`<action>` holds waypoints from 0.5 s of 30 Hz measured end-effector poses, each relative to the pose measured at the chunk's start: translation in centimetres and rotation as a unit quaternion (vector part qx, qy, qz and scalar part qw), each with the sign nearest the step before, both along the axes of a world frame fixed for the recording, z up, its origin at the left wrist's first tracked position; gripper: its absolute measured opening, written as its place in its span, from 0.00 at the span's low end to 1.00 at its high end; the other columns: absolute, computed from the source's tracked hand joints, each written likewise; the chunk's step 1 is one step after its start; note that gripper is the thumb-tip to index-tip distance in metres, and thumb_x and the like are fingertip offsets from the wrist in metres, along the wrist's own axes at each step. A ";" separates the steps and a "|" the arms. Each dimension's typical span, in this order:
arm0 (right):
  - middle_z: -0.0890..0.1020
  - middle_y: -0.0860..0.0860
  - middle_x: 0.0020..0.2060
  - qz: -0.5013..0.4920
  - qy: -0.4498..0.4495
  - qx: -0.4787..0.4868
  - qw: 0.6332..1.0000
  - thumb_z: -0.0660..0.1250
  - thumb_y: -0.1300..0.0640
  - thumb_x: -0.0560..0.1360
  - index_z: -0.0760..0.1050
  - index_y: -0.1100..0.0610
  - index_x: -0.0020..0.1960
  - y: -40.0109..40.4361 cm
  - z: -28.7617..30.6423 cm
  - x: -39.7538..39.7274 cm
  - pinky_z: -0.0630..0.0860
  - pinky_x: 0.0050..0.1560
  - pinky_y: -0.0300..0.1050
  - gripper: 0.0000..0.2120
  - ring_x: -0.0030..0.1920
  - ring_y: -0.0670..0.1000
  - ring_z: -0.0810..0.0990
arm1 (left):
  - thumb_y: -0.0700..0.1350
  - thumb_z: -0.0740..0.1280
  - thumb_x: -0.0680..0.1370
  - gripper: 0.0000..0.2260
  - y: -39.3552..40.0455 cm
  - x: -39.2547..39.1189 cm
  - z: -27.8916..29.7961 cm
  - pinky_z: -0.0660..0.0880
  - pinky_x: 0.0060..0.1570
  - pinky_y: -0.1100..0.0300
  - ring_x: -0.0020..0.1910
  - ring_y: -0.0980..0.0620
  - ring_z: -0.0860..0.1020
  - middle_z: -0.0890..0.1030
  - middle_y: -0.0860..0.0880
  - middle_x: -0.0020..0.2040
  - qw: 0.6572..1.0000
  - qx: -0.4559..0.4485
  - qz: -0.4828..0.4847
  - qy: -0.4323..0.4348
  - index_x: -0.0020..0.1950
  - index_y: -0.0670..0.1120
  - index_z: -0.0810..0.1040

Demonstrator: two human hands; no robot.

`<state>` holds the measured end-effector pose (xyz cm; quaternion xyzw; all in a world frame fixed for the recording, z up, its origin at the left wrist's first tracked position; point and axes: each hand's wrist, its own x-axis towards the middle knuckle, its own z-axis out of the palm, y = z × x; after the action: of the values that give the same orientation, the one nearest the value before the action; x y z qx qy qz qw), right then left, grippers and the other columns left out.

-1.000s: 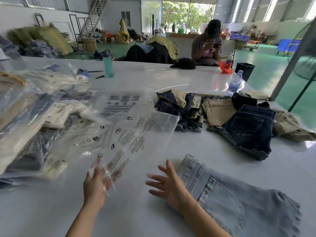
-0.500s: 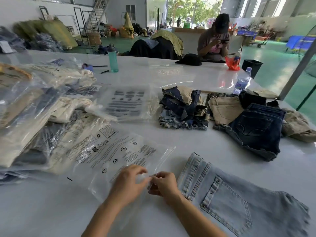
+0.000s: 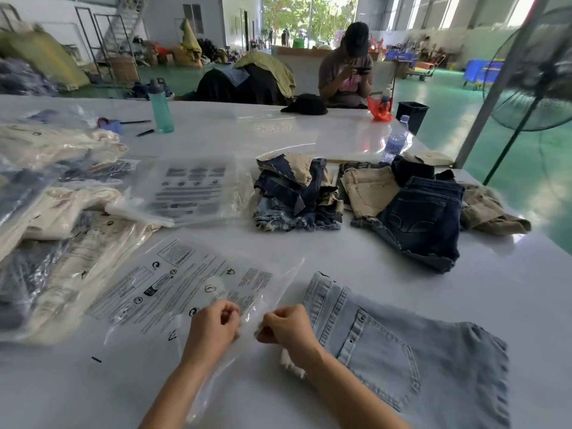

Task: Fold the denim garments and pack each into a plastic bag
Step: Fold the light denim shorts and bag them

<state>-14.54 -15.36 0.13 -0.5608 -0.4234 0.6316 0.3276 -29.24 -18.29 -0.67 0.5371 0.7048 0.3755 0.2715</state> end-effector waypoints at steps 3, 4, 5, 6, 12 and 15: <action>0.78 0.58 0.27 0.010 -0.030 0.002 0.999 0.61 0.69 0.76 0.77 0.69 0.36 0.6 -0.1 1.9 0.81 0.34 0.42 0.12 0.26 0.50 0.80 | 0.42 0.69 0.76 0.05 0.6 -0.5 0.3 0.78 0.32 0.63 0.28 0.59 0.80 0.82 0.51 0.33 1.000 0.019 0.005 -0.002 0.42 0.49 0.74; 0.78 0.59 0.28 0.030 -0.025 -0.005 0.999 0.61 0.69 0.76 0.76 0.68 0.36 0.7 -0.1 2.3 0.81 0.33 0.41 0.12 0.26 0.50 0.81 | 0.46 0.70 0.75 0.06 0.7 -0.4 0.5 0.79 0.35 0.60 0.32 0.57 0.81 0.82 0.51 0.37 1.000 -0.004 -0.011 -0.019 0.45 0.49 0.73; 0.79 0.59 0.30 0.056 -0.014 -0.011 0.998 0.60 0.69 0.77 0.76 0.68 0.37 0.6 0.0 2.4 0.80 0.33 0.39 0.11 0.27 0.49 0.81 | 0.51 0.72 0.73 0.11 0.9 -0.2 0.5 0.78 0.37 0.60 0.36 0.54 0.82 0.82 0.51 0.40 0.998 -0.045 -0.033 -0.043 0.48 0.50 0.73; 0.79 0.59 0.31 0.078 -0.002 -0.013 0.997 0.60 0.69 0.77 0.76 0.68 0.38 0.6 0.2 2.3 0.80 0.33 0.38 0.11 0.27 0.49 0.82 | 0.52 0.73 0.71 0.14 1.0 0.3 0.4 0.78 0.38 0.60 0.39 0.53 0.81 0.81 0.51 0.43 0.993 -0.085 -0.056 -0.062 0.50 0.50 0.73; 0.80 0.66 0.41 0.101 0.029 -0.024 0.994 0.61 0.70 0.76 0.75 0.76 0.49 0.6 -0.6 1.8 0.82 0.41 0.41 0.09 0.34 0.52 0.84 | 0.40 0.73 0.72 0.06 0.9 0.9 -1.1 0.80 0.39 0.51 0.28 0.54 0.79 0.81 0.51 0.27 0.994 -0.092 -0.049 -0.039 0.36 0.46 0.80; 0.79 0.65 0.39 0.105 0.021 -0.035 0.994 0.62 0.69 0.76 0.74 0.77 0.48 0.7 -0.9 1.4 0.81 0.37 0.40 0.09 0.31 0.52 0.83 | 0.38 0.71 0.73 0.07 0.7 0.6 -1.0 0.77 0.31 0.63 0.26 0.57 0.79 0.81 0.49 0.27 0.997 -0.070 -0.031 -0.016 0.36 0.42 0.77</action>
<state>-13.19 -14.69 -0.72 -0.5111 -0.4504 0.6887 0.2482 -28.63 -17.58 -1.68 0.5323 0.7081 0.3251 0.3308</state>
